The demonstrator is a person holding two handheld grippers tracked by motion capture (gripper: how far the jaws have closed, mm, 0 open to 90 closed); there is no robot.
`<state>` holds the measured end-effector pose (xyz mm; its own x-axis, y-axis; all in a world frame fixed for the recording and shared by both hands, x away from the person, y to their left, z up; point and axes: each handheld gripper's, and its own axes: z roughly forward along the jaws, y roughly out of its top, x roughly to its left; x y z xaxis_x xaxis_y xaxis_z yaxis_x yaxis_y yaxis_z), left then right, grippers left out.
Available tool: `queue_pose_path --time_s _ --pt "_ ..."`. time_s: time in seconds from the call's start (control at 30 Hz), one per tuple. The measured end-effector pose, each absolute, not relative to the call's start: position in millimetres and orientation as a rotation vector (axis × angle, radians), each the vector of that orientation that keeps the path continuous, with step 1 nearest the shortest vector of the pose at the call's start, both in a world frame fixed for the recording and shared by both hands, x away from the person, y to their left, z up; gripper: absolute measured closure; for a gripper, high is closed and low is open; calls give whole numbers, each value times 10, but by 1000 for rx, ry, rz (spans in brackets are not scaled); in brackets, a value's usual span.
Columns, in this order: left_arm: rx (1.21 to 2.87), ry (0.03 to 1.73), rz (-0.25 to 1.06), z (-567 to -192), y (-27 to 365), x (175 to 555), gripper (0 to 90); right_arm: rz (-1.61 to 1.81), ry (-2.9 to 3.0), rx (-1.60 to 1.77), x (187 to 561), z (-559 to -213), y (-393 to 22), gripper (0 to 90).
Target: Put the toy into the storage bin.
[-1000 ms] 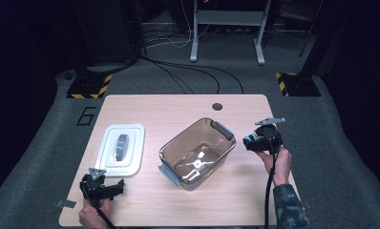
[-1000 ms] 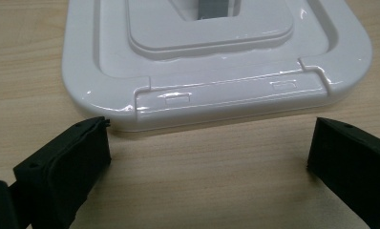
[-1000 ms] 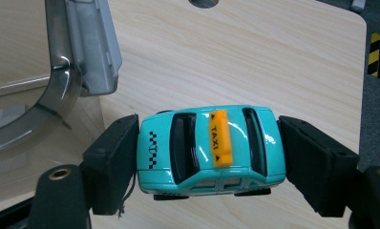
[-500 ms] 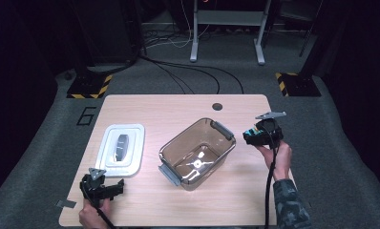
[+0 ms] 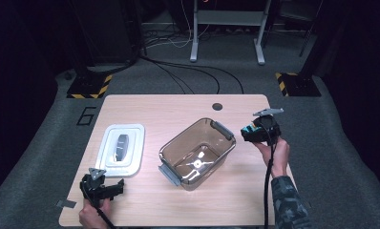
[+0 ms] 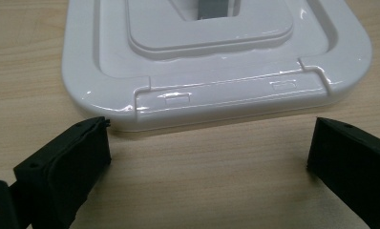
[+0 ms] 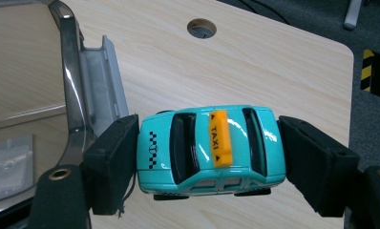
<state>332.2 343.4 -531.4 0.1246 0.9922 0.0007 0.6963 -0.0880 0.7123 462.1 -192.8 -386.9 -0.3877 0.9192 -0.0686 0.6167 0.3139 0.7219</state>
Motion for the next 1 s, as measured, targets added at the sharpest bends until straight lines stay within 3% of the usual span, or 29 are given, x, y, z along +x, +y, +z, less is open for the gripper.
queue_pose_path --time_s 1.0 --pt "1846 1628 683 -5314 3434 3322 1 921 2154 1227 4653 -3595 -1504 238"
